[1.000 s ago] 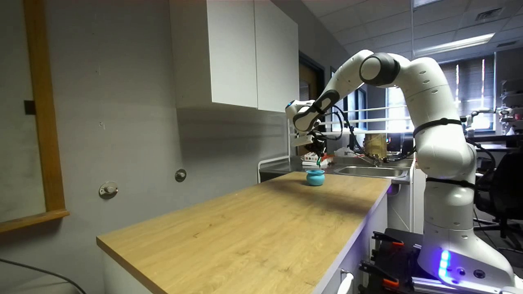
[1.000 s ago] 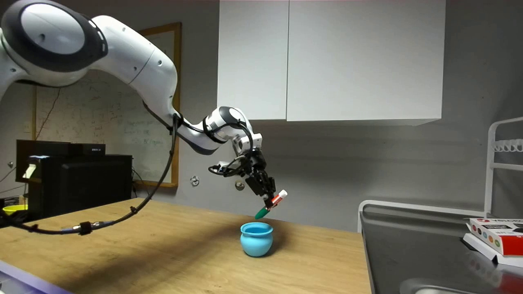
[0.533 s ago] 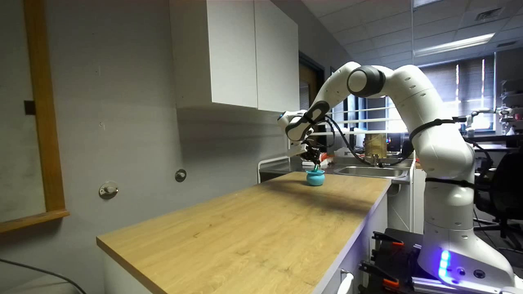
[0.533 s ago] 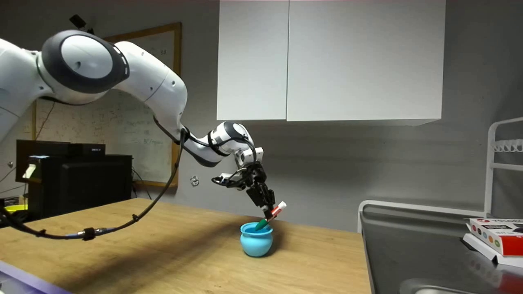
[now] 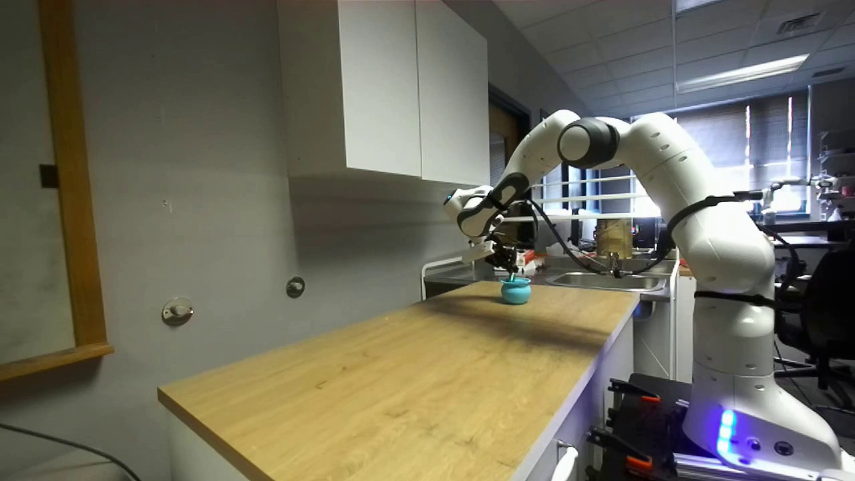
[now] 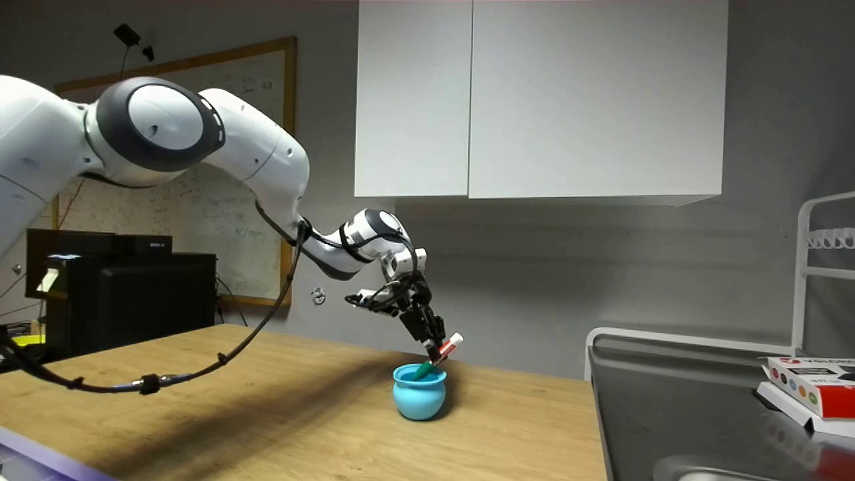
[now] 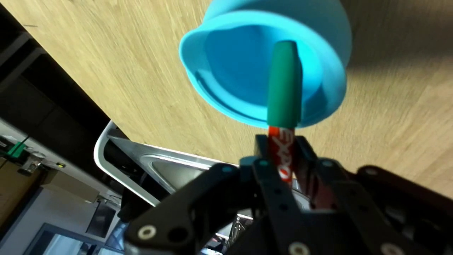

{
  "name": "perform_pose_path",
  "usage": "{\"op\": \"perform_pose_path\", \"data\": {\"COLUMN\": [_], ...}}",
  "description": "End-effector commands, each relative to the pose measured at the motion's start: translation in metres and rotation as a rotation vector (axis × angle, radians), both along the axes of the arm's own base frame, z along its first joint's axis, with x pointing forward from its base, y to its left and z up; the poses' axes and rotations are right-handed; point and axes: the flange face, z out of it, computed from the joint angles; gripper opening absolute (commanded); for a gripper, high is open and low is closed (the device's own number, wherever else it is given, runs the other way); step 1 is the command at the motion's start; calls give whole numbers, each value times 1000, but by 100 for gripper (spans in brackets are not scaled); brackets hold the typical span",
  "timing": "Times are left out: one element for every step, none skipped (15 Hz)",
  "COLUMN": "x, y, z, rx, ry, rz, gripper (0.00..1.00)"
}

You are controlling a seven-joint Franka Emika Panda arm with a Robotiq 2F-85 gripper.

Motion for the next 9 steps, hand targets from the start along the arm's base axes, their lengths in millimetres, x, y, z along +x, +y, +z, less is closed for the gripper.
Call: {"op": "perform_pose_path", "data": {"x": [7, 7, 7, 7, 7, 7, 7, 6, 5], "y": [-7, -8, -10, -11, -12, -14, -14, -13, -11], "z": [9, 12, 14, 16, 18, 20, 22, 23, 25], "rx": [-4, -5, -7, -10, -11, -13, -14, -10, 5], "ry": [17, 15, 13, 11, 10, 9, 7, 8, 6], "rz": [-17, -21, -25, -29, -33, -37, -39, -38, -30], "gripper": [48, 58, 65, 73, 81, 88, 96, 99, 100]}}
